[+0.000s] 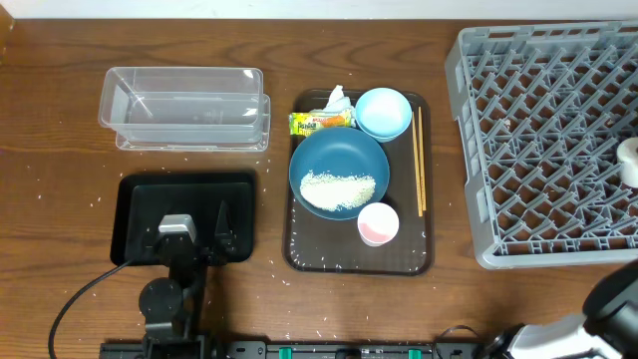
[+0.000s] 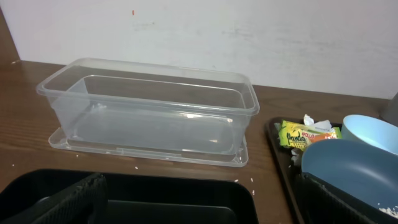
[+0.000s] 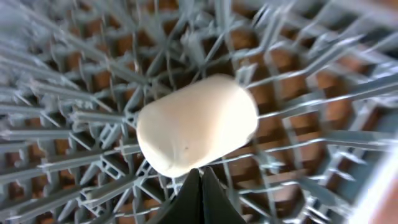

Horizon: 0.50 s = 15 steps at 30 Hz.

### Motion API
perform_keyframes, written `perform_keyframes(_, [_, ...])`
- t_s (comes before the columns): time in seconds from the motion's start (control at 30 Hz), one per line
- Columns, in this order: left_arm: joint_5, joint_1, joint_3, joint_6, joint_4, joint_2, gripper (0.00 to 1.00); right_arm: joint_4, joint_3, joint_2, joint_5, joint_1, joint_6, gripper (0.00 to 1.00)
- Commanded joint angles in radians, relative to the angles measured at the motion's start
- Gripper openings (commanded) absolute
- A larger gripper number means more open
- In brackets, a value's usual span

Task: Sort waste into correct bins and load items into the dishwasher rack
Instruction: 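Lower the white cup into the rack and open the right gripper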

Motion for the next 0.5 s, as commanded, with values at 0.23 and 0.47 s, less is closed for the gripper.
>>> perform_keyframes(0.23, [0.0, -0.004, -0.027, 0.01, -0.018, -0.006, 0.98, 0.029, 0.012, -0.105, -0.119, 0.014, 0.023, 0.01])
perform_keyframes(0.47, [-0.001, -0.004, -0.027, 0.01, -0.018, -0.006, 0.98, 0.033, 0.012, 0.05, -0.145, 0.014, -0.017, 0.01])
